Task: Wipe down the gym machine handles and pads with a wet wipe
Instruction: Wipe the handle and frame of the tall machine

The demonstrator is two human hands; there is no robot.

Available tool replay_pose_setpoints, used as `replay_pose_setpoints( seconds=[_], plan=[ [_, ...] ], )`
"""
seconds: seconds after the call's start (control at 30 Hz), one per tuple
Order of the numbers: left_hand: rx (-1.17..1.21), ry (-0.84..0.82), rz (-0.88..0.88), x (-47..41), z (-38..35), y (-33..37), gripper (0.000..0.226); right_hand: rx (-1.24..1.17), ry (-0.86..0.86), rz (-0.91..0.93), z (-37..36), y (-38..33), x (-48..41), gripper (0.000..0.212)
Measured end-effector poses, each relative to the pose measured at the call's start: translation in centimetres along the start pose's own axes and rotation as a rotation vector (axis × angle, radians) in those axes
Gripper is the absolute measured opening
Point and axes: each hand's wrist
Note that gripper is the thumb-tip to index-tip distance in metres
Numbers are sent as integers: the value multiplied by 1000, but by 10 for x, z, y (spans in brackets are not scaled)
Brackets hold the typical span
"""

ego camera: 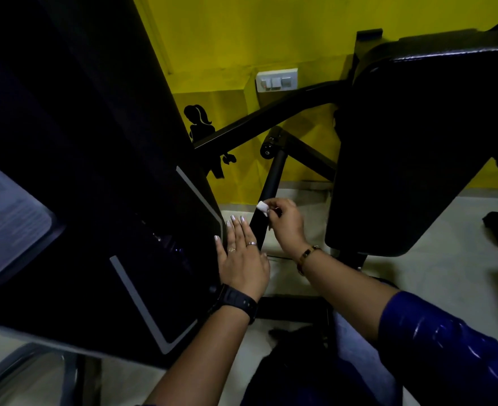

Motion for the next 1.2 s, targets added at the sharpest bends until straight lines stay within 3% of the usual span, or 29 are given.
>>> replay_pose_setpoints(
  seconds=[0.2,0.43,0.67,1.0,1.2],
  plan=[
    [2,-10,39,-8,0,1,84,69,48,284,1,13,16,33],
    [54,113,-9,-30,0,9,84,-86,106,-51,-14,13,-64,27],
    [-58,152,-58,-43,-16,17,87,34,45,242,-9,32,-26,41],
    [-263,138,-147,-57,-30,13,97,-84,29,19,-13,34,-103,22],
    [-331,86,-106,-60,-29,20,91,-33,43,209,-14,43,-64,33]
  ],
)
Point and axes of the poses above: each hand's wrist, its own x-axis away from the middle knuckle, its own z-axis out of the back of the hand, y = z × x, and after that the axes turned 15 degrees about x, right-handed
